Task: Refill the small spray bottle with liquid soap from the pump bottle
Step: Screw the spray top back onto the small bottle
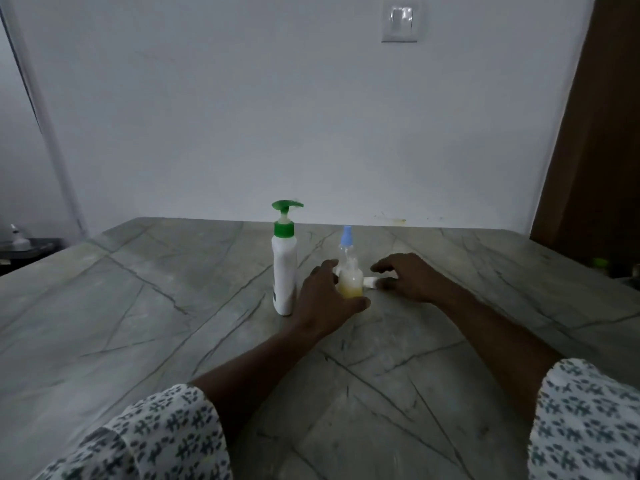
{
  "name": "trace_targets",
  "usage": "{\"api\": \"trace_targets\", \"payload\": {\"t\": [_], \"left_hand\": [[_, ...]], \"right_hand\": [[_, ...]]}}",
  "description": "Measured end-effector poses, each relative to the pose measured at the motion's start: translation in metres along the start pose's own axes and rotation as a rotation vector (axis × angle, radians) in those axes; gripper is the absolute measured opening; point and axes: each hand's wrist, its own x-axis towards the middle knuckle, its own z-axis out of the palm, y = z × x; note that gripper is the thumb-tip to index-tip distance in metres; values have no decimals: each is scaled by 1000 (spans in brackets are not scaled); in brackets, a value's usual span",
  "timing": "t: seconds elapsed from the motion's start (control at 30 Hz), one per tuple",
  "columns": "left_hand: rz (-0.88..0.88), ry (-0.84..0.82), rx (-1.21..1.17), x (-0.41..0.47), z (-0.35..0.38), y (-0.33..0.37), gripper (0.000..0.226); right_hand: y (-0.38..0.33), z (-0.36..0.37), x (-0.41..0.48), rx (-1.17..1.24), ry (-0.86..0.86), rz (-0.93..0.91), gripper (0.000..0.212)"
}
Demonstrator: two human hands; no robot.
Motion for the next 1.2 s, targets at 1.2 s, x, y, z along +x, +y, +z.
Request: {"api": "trace_targets", "payload": {"t": [1.2], "left_hand": [[-27, 15, -123, 9, 5, -13, 85]], "right_hand": [[-74, -23, -20, 879, 500, -263, 26]]}}
